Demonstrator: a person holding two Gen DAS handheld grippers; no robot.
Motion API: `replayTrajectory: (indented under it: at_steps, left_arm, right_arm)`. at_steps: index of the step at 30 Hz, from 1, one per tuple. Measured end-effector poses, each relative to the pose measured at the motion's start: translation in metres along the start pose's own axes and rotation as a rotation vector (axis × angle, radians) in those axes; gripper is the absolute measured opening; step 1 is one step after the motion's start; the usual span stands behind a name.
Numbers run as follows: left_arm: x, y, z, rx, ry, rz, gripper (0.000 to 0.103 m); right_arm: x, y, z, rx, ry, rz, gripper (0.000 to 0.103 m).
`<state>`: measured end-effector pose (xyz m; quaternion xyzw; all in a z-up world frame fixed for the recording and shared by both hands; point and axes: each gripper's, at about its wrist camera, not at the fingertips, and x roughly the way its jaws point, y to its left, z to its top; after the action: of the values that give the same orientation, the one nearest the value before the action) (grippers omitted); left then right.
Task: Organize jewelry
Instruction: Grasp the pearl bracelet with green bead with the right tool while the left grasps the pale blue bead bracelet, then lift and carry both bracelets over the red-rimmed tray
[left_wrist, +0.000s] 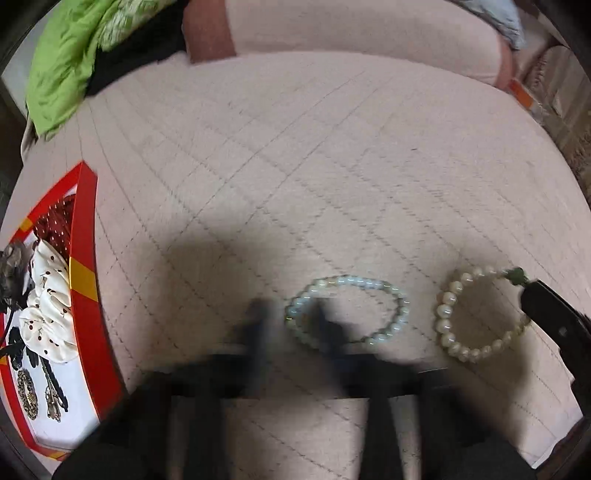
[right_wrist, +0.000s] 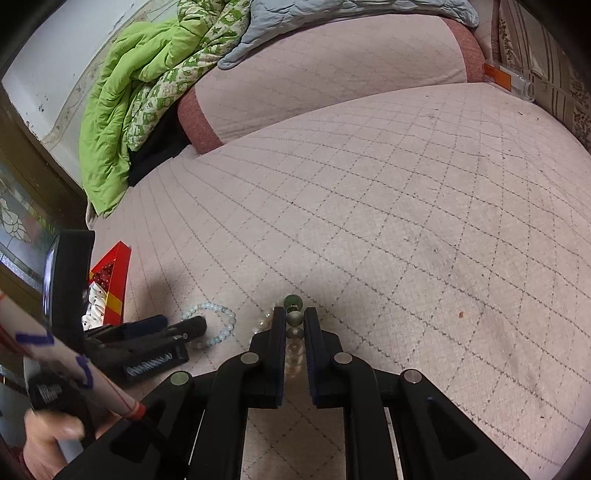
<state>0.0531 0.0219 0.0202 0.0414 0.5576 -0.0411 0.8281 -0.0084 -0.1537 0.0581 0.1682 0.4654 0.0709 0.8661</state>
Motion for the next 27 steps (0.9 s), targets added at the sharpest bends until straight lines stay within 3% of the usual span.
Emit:
replayTrajectory:
  at_steps: [3,10,18,22,27]
  left_arm:
    - [-0.009,-0.003,-0.012,0.002,-0.047,0.011,0.005]
    - [-0.057,0.021,-0.063,-0.070,-0.202,-0.099,0.005]
    - [-0.115,0.039,-0.102,-0.023,-0.413,-0.021,0.005]
    - [-0.126,0.044,-0.113,0.005,-0.450,0.016,0.005]
    - [-0.129,0.063,-0.122,-0.025,-0.448,0.002,0.005]
  right_arm:
    - [-0.001,-0.001,0.001,0.000,-0.005,0.001,0.010]
    - [-0.010,0.008,-0.002,-0.026,-0.049,0.019,0.010]
    - [-0.036,0.033,-0.019,-0.098,-0.150,0.081,0.010]
    - [-0.049,0.049,-0.034,-0.140,-0.179,0.101,0.010]
    - [-0.062,0.066,-0.055,-0.199,-0.196,0.134,0.010]
